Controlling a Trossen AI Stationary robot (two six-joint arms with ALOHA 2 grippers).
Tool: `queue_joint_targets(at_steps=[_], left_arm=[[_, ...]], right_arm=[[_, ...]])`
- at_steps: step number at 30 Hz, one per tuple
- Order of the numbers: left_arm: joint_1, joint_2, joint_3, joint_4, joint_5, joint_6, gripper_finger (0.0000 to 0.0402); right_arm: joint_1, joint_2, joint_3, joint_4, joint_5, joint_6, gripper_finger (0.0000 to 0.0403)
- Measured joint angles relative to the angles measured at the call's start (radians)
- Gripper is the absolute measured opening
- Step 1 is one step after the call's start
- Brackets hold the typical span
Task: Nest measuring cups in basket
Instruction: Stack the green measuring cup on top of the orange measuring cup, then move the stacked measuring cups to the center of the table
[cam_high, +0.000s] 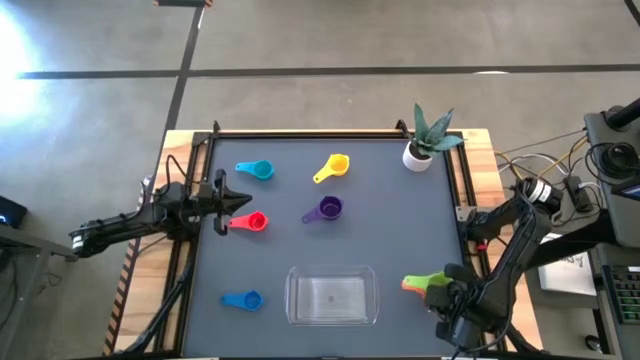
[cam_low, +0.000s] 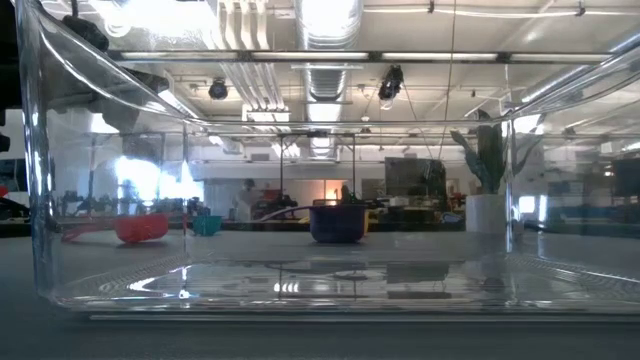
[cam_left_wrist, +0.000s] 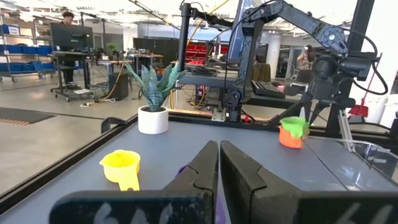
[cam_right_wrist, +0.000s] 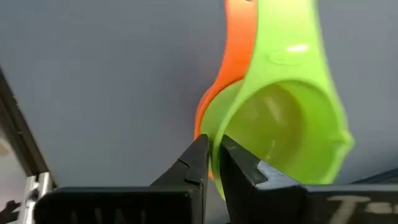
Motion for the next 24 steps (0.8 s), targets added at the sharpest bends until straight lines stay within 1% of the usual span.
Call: queue_joint_targets(at_steps=[5, 11, 16, 20, 24], left_arm=[[0.0, 0.0, 0.0, 0.0, 0.0, 0.0, 0.0], [0.0, 0.0, 0.0, 0.0, 0.0, 0.0, 0.0], [0.0, 0.0, 0.0, 0.0, 0.0, 0.0, 0.0], [0.0, 0.0, 0.0, 0.0, 0.0, 0.0, 0.0], [0.0, 0.0, 0.0, 0.0, 0.0, 0.0, 0.0]], right_arm=[[0.0, -0.008, 0.011, 0.014, 0.005, 0.009, 0.0064], [0.0, -0.009, 0.01, 0.038, 0.007, 0.062, 0.0109], [-0.001, -0.008, -0.023, 0.092, 0.008, 0.113, 0.0142], [-0.001, -0.007, -0.078, 0.108, -0.006, 0.168, 0.0155], [-0.001, -0.007, -0.133, 0.203, -0.026, 0.162, 0.0155]])
